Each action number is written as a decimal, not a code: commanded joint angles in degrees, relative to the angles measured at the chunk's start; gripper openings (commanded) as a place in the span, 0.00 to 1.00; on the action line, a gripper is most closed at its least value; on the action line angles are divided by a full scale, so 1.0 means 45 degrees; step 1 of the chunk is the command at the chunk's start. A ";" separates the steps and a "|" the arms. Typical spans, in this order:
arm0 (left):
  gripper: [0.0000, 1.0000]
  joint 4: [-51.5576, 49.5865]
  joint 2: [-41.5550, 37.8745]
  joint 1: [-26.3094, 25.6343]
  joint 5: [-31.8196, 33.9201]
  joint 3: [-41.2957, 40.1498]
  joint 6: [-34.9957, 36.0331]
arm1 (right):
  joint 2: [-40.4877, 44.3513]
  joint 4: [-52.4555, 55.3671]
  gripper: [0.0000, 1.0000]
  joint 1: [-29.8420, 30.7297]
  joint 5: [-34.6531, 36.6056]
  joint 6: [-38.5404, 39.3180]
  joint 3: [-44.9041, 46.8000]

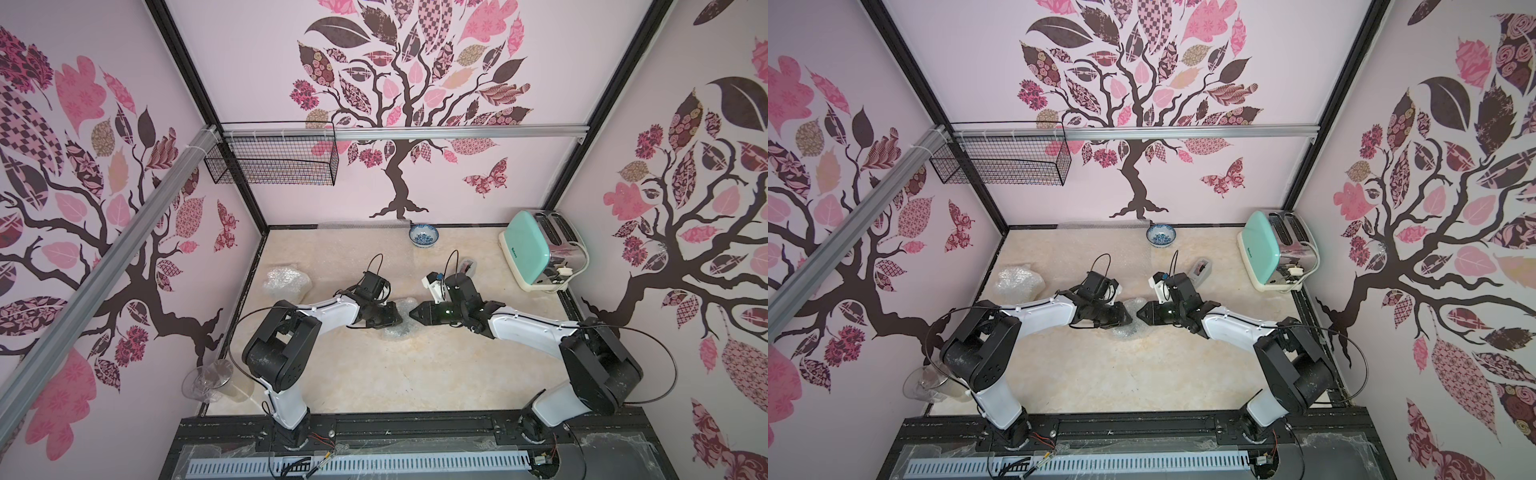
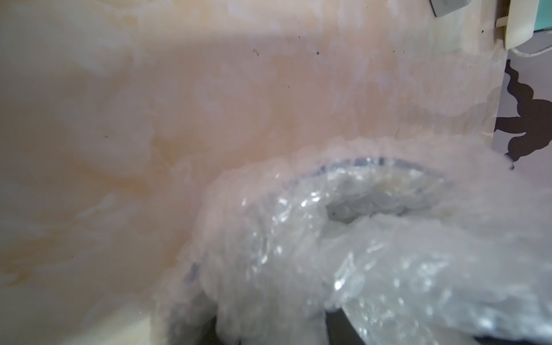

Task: Wrap bowls in bubble wrap
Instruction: Wrap the bowl in bubble wrap.

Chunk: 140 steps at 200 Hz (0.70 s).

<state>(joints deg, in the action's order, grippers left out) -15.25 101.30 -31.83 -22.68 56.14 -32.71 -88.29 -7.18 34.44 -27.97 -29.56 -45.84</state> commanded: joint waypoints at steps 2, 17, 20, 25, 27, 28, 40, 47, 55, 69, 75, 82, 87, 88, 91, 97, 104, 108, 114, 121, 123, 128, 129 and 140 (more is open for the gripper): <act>0.30 -0.1089 0.0431 -0.0142 0.0853 -0.0183 0.0254 | 0.0096 0.0969 0.27 -0.0002 0.0114 0.0242 -0.0607; 0.29 -0.1281 0.0348 -0.0259 0.1001 -0.0067 0.0280 | 0.0707 0.1461 0.35 0.0004 0.0883 0.0543 -0.0746; 0.29 -0.1341 0.0357 -0.0278 0.1055 -0.0021 0.0304 | 0.0830 0.1530 0.36 -0.0006 0.1041 0.0601 -0.0761; 0.29 -0.1465 0.0325 -0.0321 0.1151 0.0047 0.0326 | 0.1056 0.1664 0.37 -0.0004 0.1262 0.0697 -0.0828; 0.29 -0.1546 0.0337 -0.0356 0.1201 0.0103 0.0333 | 0.1141 0.1735 0.37 -0.0008 0.1363 0.0736 -0.0867; 0.29 -0.1579 0.0320 -0.0361 0.1226 0.0123 0.0344 | 0.1191 0.1763 0.38 -0.0002 0.1396 0.0752 -0.0887; 0.29 -0.1938 0.0312 -0.0545 0.1645 0.0364 0.0425 | 0.1635 0.2200 0.38 -0.0001 0.1689 0.0936 -0.1121; 0.29 -0.2137 0.0302 -0.0661 0.1859 0.0512 0.0458 | 0.1875 0.2372 0.38 0.0004 0.1741 0.0964 -0.1197; 0.29 -0.2258 0.0312 -0.0765 0.1950 0.0616 0.0482 | 0.2105 0.2404 0.37 0.0004 0.1679 0.0918 -0.1175; 0.28 -0.2271 0.0330 -0.0869 0.1972 0.0716 0.0439 | 0.2184 0.2252 0.30 -0.0009 0.1149 0.0633 -0.1026; 0.28 -0.2292 0.0356 -0.0913 0.1982 0.0759 0.0420 | 0.2108 0.2189 0.27 0.0002 0.0745 0.0481 -0.0977; 0.28 -0.2295 0.0361 -0.0948 0.2010 0.0819 0.0427 | 0.1912 0.2058 0.25 0.0004 0.0161 0.0320 -0.0913; 0.28 -0.2313 0.0393 -0.0980 0.2030 0.0858 0.0414 | 0.1746 0.1958 0.24 0.0004 -0.0138 0.0206 -0.0879; 0.28 -0.2314 0.0406 -0.0976 0.2031 0.0861 0.0423 | 0.1699 0.1953 0.24 0.0004 -0.0185 0.0184 -0.0873; 0.28 -0.2315 0.0418 -0.0990 0.2031 0.0879 0.0417 | 0.1582 0.1911 0.24 0.0004 -0.0305 0.0127 -0.0853; 0.28 -0.2315 0.0438 -0.1002 0.2031 0.0920 0.0403 | 0.1341 0.1880 0.22 0.0015 -0.0401 0.0067 -0.0847; 0.27 -0.2306 0.0439 -0.1021 0.2017 0.0952 0.0405 | 0.1032 0.1949 0.19 -0.0006 -0.0335 0.0052 -0.0874; 0.27 -0.2315 0.0450 -0.1030 0.2027 0.0958 0.0400 | 0.0888 0.2008 0.18 0.0009 -0.0292 0.0046 -0.0900; 0.27 -0.2318 0.0457 -0.1026 0.2012 0.0934 0.0395 | 0.0690 0.2018 0.17 -0.0001 -0.0319 0.0029 -0.0923; 0.27 -0.2315 0.0408 -0.1033 0.2031 0.0915 0.0421 | 0.0445 0.1913 0.17 0.0002 -0.0410 0.0026 -0.0908; 0.26 -0.2315 0.0416 -0.1041 0.2031 0.0897 0.0415 | 0.0383 0.1870 0.17 0.0008 -0.0432 0.0026 -0.0897; 0.26 -0.2315 0.0384 -0.1042 0.2031 0.0886 0.0418 | 0.0196 0.1834 0.17 0.0021 -0.0473 0.0036 -0.0930; 0.26 -0.2315 0.0392 -0.1047 0.2031 0.0885 0.0425 | 0.0172 0.1842 0.17 0.0022 -0.0479 0.0031 -0.0938; 0.25 -0.2315 0.0374 -0.1034 0.2050 0.0867 0.0460 | -0.0259 0.1953 0.16 0.0010 -0.0504 0.0073 -0.1115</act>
<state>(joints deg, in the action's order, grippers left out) -22.09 101.51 -36.18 -15.05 60.42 -31.48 -86.61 0.47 34.44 -28.29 -28.93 -49.54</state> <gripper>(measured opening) 0.259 0.165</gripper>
